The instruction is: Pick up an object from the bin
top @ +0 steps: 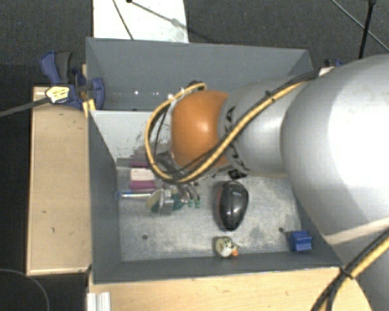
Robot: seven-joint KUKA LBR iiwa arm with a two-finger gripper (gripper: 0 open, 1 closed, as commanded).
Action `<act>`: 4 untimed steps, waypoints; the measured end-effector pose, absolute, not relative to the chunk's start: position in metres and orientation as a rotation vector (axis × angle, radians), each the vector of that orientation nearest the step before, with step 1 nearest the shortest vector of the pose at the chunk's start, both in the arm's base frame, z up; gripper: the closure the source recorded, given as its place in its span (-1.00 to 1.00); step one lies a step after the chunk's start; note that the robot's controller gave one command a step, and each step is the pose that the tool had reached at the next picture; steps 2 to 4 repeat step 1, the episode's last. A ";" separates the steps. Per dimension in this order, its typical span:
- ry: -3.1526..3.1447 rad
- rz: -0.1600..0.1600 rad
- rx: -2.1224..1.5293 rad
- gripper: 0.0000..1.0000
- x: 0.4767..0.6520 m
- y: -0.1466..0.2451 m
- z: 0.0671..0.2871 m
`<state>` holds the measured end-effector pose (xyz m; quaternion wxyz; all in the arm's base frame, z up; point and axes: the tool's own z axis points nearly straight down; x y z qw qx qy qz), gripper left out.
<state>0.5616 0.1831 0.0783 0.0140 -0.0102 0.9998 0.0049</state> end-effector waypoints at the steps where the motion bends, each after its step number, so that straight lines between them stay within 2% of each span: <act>1: 3.131 0.006 -0.028 1.00 0.574 0.179 0.216; 4: 3.131 0.006 -0.028 1.00 0.574 0.179 0.216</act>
Offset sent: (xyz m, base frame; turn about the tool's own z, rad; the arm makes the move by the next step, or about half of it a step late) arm 0.0096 -0.0052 0.1317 -0.0037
